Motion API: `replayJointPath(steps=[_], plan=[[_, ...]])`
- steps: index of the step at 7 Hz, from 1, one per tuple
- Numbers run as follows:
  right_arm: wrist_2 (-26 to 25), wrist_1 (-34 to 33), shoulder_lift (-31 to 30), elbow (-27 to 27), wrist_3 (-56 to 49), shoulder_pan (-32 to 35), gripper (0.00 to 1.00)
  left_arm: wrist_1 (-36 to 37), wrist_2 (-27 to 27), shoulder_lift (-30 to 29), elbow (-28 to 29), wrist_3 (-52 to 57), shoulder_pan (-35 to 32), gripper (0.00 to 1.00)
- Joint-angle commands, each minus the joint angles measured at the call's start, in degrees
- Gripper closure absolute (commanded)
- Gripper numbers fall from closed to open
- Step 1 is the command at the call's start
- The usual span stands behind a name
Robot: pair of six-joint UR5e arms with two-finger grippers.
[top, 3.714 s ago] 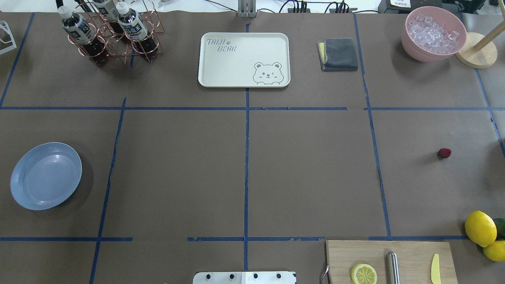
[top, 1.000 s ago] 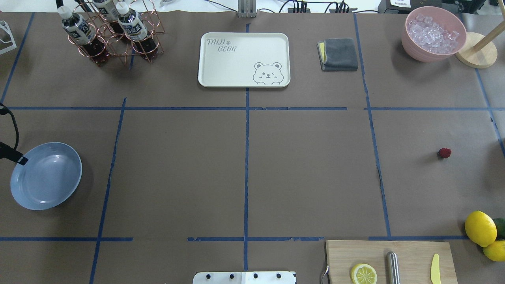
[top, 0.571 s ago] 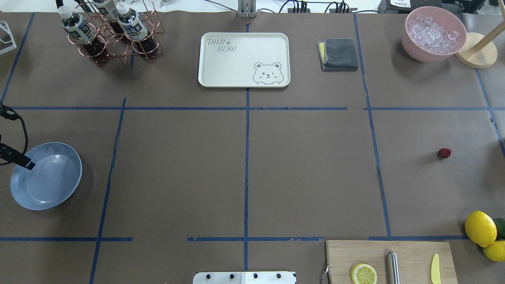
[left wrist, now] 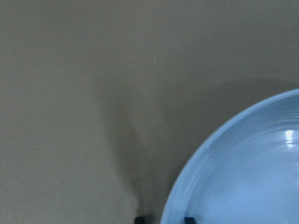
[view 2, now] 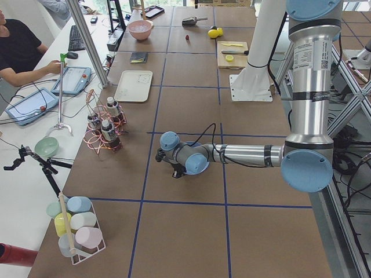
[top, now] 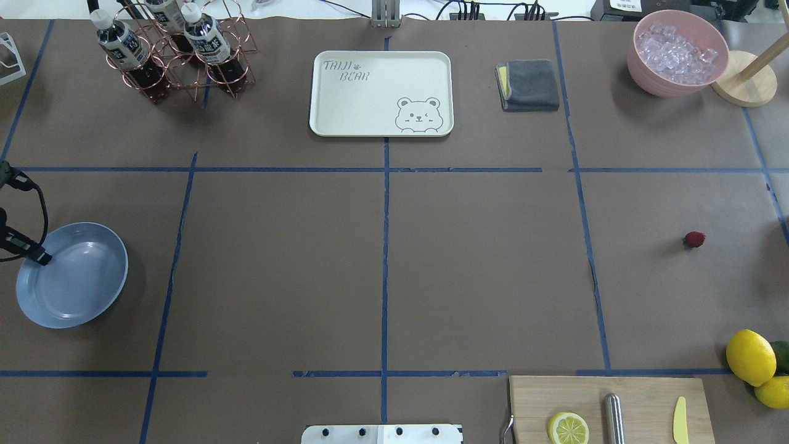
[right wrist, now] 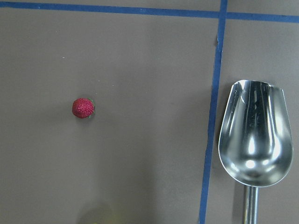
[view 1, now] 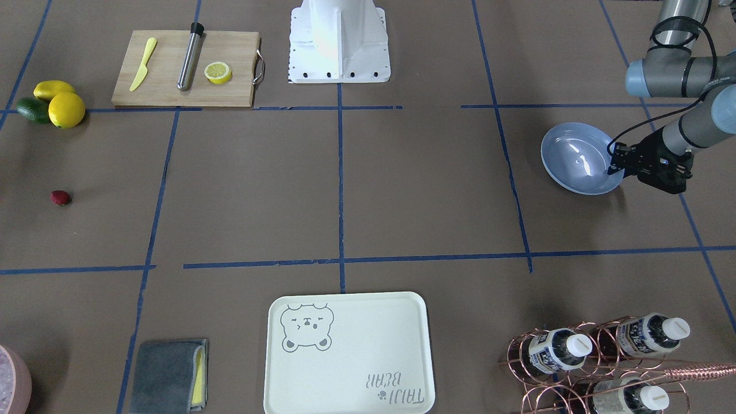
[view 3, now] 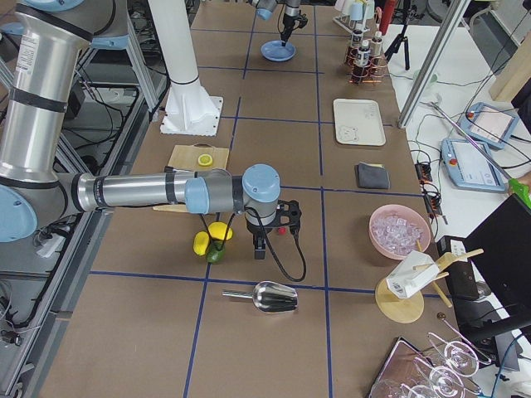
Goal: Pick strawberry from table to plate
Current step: 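Reach the left gripper to the rim of the light blue plate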
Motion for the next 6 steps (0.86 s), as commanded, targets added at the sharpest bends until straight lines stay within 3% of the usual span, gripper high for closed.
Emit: replayJointPath(steps=[1, 2, 4, 5, 6], plan=[[0.09, 0.00, 0.00, 0.00, 0.07, 0.00, 0.00, 0.85, -3.48, 0.00, -6.40, -2.82, 0.00, 1.00], [0.70, 0.00, 0.00, 0.00, 0.07, 0.00, 0.00, 0.59, -7.34, -0.26, -8.18, -8.33, 0.00, 1.00], [1.05, 0.00, 0.00, 0.00, 0.07, 0.00, 0.00, -0.63, -8.09, -3.67, -12.83, -26.83, 0.00, 1.00], [1.05, 0.00, 0.00, 0.00, 0.07, 0.00, 0.00, -6.03, -8.17, -5.78, -13.47, -36.93, 1.57, 1.00], [1.05, 0.00, 0.00, -0.09, 0.07, 0.00, 0.00, -17.14, -7.39, -7.19, -12.51, -51.56, 7.76, 1.00]])
